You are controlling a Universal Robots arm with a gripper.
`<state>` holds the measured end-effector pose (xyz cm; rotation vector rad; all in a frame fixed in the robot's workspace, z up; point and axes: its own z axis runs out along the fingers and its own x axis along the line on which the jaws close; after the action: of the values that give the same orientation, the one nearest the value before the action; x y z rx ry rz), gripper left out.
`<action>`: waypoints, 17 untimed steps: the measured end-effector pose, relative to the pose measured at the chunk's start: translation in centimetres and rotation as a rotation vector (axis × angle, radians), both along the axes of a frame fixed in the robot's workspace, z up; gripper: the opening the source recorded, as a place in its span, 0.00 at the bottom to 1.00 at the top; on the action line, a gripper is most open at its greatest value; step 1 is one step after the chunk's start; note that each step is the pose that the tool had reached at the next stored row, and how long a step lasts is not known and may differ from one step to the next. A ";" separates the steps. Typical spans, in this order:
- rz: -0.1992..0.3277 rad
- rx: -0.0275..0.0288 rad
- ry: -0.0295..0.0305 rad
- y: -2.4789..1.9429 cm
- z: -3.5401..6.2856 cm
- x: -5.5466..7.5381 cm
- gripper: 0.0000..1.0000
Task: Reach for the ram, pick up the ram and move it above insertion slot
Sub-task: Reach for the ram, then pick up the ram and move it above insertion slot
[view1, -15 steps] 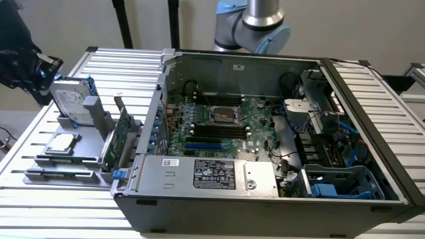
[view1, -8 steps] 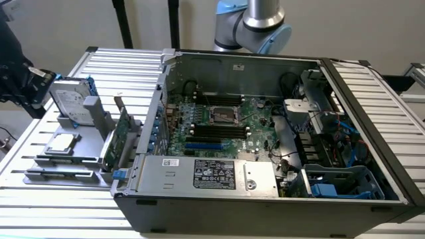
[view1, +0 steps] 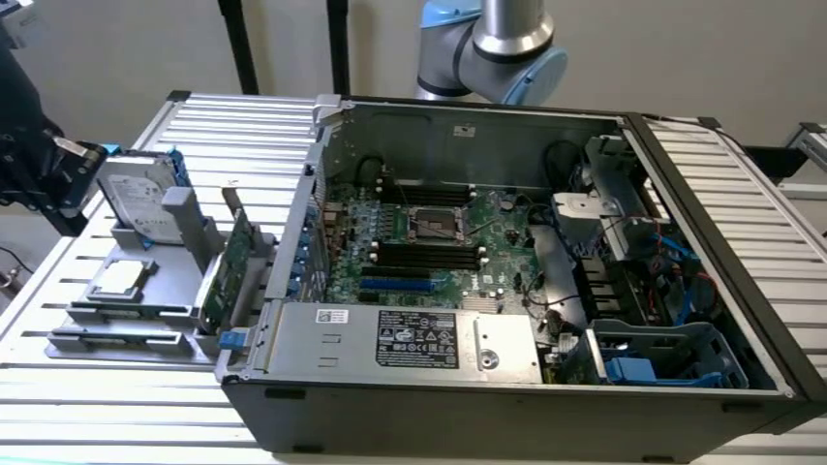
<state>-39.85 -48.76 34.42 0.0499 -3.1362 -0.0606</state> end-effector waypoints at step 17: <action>0.303 -0.0001 0.0000 0.00 -0.22 0.0 0.11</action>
<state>-39.89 -48.76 34.20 0.5214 -3.0871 -0.0586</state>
